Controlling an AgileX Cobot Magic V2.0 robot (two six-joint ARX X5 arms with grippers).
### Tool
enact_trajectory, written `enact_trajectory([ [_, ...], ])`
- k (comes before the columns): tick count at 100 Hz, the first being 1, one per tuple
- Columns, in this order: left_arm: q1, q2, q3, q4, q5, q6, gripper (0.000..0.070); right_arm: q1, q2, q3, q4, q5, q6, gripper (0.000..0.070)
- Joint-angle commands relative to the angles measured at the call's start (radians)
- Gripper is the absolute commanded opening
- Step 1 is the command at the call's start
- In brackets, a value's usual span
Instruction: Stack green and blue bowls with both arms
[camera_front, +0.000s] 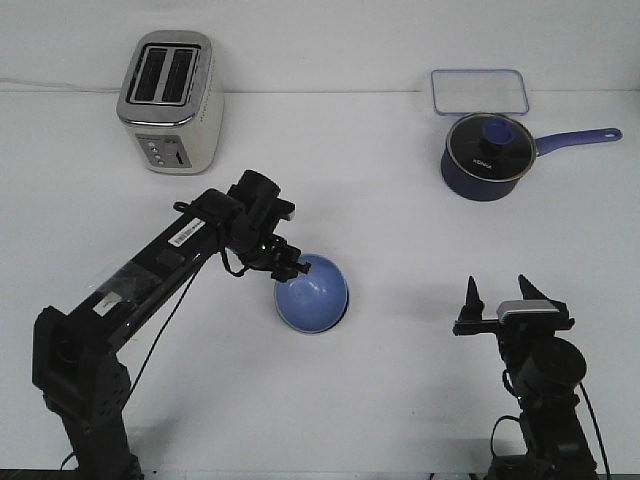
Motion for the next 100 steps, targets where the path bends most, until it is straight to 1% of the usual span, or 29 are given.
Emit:
enact_trajectory([
  [1, -0.005, 0.013, 0.019, -0.005, 0.005, 0.000, 0.0343, 0.002, 0.004, 0.000, 0.010, 0.003, 0.006, 0.0582],
  [26, -0.002, 0.012, 0.020, -0.008, 0.005, 0.010, 0.0629, 0.002, 0.004, 0.000, 0.010, 0.003, 0.006, 0.0582],
  [32, 0.003, 0.008, 0.021, -0.008, 0.005, 0.019, 0.0673, 0.002, 0.004, 0.000, 0.010, 0.003, 0.006, 0.0582],
  [52, 0.045, -0.029, 0.032, -0.002, -0.002, 0.033, 0.0673, 0.002, 0.004, 0.000, 0.010, 0.003, 0.006, 0.0582],
  [72, 0.143, -0.100, 0.033, 0.006, -0.008, 0.041, 0.0671, 0.002, 0.004, 0.000, 0.010, 0.003, 0.006, 0.0582],
  [79, 0.187, -0.131, 0.033, 0.006, -0.040, 0.045, 0.0670, 0.002, 0.004, 0.000, 0.010, 0.003, 0.006, 0.0582],
  [92, 0.255, -0.188, 0.033, 0.005, -0.132, 0.045, 0.0670, 0.002, 0.004, 0.000, 0.010, 0.003, 0.006, 0.0582],
  [100, 0.298, -0.228, 0.032, 0.004, -0.143, 0.044, 0.0670, 0.002, 0.004, 0.000, 0.010, 0.003, 0.006, 0.0582],
])
